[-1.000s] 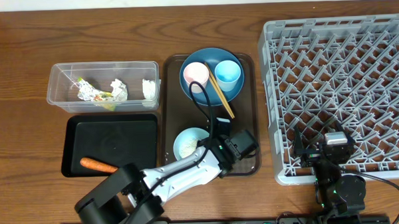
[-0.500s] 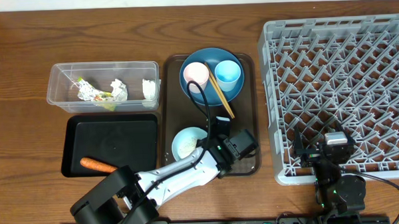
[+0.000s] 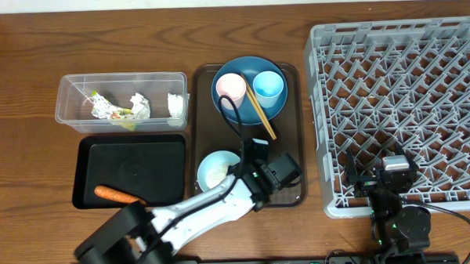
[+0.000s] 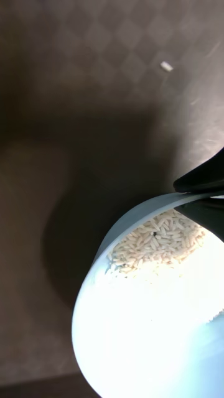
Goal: Sort waste into correct bins and load items into the dishwasher rack
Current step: 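Lower and close the left gripper on the rice bowl rim, then carry the rice bowl left over the black tray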
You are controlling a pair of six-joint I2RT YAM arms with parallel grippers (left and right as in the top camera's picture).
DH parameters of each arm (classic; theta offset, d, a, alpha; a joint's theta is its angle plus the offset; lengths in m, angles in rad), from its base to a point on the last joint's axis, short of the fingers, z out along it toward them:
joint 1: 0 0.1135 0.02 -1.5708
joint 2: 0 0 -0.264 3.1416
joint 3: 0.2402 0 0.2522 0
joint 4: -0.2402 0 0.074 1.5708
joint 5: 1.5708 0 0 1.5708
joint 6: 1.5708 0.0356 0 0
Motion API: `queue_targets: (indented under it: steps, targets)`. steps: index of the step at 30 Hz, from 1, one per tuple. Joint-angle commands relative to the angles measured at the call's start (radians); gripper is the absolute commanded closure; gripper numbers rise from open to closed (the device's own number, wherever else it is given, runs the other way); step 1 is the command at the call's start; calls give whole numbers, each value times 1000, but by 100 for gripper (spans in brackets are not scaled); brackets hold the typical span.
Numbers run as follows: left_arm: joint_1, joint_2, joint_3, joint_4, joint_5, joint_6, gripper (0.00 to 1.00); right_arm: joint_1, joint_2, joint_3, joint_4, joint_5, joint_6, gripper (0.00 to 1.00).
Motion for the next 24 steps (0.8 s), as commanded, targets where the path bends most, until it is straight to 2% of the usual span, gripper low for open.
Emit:
queue_targets:
  steps: [1, 7, 12, 17, 24]
  targets:
    - [2, -102, 13, -21, -11, 37, 94, 28, 2, -1, -4, 7, -9, 1]
    - [19, -275, 13, -67, 11, 82, 94, 28, 2, -1, -4, 7, -9, 1]
    - [111, -411, 13, -137, 33, 120, 94, 28, 2, -1, -4, 7, -9, 1]
    - [304, -521, 13, -172, 180, 209, 94, 28, 2, -1, -4, 7, -9, 1]
    - [658, -591, 12, -194, 481, 360, 94, 28, 2, -1, -4, 7, -9, 1]
